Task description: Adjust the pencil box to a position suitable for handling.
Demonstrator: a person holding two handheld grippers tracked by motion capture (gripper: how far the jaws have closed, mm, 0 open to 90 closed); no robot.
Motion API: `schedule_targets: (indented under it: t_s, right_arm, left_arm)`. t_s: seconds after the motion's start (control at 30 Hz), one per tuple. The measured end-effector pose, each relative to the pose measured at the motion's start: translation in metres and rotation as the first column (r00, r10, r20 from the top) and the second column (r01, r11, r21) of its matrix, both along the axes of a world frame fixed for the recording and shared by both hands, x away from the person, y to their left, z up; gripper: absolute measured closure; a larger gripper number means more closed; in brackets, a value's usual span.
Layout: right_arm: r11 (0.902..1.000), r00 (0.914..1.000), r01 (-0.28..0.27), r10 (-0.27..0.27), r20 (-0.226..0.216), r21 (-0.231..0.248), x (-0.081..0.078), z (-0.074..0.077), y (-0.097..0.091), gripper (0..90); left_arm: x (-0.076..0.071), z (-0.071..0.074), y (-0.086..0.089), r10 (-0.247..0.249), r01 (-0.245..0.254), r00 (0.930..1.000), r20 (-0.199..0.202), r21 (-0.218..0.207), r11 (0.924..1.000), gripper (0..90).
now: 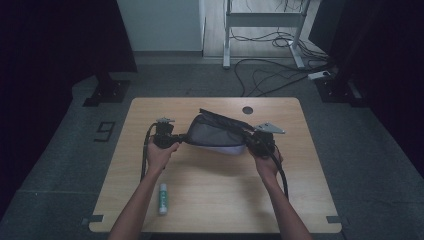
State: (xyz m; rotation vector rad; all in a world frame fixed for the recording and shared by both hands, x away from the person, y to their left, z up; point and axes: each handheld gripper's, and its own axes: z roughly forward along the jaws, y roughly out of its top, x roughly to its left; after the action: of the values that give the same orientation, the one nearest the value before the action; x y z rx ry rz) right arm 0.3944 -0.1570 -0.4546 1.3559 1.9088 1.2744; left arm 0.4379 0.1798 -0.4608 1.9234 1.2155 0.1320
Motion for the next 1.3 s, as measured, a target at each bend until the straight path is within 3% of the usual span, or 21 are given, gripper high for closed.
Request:
schedule_targets:
  t_s: [0.33, 0.8, 1.2, 1.3]
  right_arm:
    - [0.9999, 0.9999, -0.010, 0.010, 0.012, 0.007, -0.005, 0.003, 0.002, 85.6]
    - [0.9992, 0.9988, -0.034, 0.033, 0.037, 0.024, -0.019, 0.009, 0.005, 85.6]
    - [0.9982, 0.9980, -0.051, 0.050, 0.040, 0.033, -0.029, 0.005, 0.008, 85.6]
    - [0.9975, 0.9976, -0.056, 0.055, 0.042, 0.043, -0.034, 0.004, 0.008, 85.6]
  left_arm:
    - [-0.006, 0.003, 0.004, -0.006, 0.006, 1.0000, 0.003, -0.001, 1.0000, 86.7]
    - [-0.025, 0.008, 0.012, -0.019, 0.019, 0.9994, 0.029, -0.022, 0.9996, 86.4]
    - [-0.040, -0.002, 0.019, -0.023, 0.024, 0.9994, 0.027, -0.047, 0.9986, 86.4]
    - [-0.048, -0.003, 0.020, -0.028, 0.030, 0.9987, 0.042, -0.047, 0.9984, 86.3]
